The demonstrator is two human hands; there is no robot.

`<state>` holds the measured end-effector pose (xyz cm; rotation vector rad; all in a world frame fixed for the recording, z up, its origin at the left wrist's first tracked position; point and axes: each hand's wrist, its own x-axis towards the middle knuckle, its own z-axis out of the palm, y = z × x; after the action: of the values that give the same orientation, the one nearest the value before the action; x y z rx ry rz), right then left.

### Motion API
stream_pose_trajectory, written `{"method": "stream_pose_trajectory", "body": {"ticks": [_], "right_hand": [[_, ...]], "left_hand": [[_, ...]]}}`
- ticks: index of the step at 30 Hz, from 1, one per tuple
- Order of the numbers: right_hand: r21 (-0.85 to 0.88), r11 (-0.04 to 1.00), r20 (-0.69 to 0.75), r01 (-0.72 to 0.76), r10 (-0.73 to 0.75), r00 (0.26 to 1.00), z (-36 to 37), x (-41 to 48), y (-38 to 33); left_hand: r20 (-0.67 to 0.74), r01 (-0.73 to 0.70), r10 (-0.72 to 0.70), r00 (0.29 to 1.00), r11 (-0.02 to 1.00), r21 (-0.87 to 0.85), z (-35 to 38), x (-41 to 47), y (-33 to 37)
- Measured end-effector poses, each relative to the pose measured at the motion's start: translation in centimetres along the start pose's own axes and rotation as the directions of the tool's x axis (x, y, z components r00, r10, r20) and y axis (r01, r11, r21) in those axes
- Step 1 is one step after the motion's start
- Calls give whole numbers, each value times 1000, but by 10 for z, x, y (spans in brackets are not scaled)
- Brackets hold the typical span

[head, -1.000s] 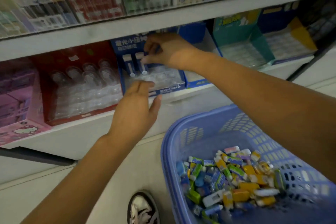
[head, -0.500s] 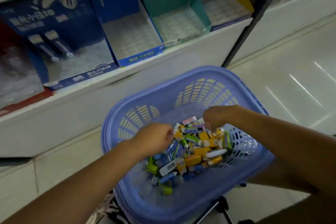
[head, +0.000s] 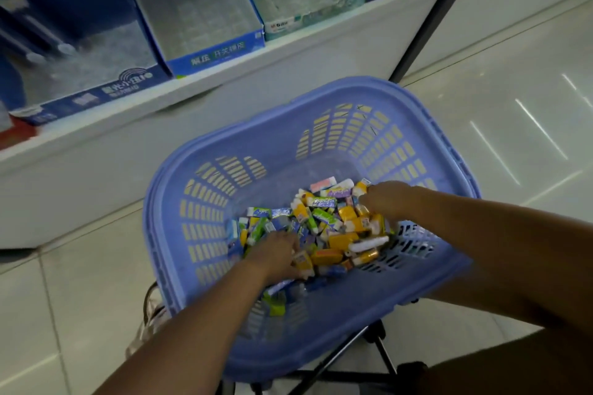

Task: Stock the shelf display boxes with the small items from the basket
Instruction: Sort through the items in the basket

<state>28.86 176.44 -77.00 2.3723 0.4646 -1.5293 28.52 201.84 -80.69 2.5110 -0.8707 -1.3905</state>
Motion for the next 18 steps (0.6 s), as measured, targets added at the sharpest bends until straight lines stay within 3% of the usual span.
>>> {"method": "stream_pose_trajectory", "body": {"ticks": [3, 6, 9, 12, 13, 15, 18], "right_hand": [[-21, 999, -52, -48, 47, 998, 4, 7, -2], [-33, 997, 0, -74, 74, 997, 3, 8, -3], [-5, 997, 72, -78, 78, 994, 0, 6, 0], [114, 983, -93, -142, 152, 984, 3, 10, 4], [175, 969, -171, -173, 203, 964, 1, 12, 4], [395, 895, -288, -208, 336, 897, -5, 18, 5], [678, 727, -291, -110, 403, 868, -19, 23, 3]], "left_hand": [[-32, 70, -70, 997, 997, -9, -3, 3, -6], [6, 112, -113, 994, 973, -204, -12, 4, -9], [-96, 152, -200, 975, 917, -370, -27, 6, -13], [-236, 288, -375, 897, 898, -333, -44, 12, -27], [-217, 336, -404, 889, 895, -293, -49, 12, -31], [-49, 373, -384, 922, 915, -153, -56, 10, -31], [176, 307, -304, 936, 952, 13, -53, 2, -17]]}}
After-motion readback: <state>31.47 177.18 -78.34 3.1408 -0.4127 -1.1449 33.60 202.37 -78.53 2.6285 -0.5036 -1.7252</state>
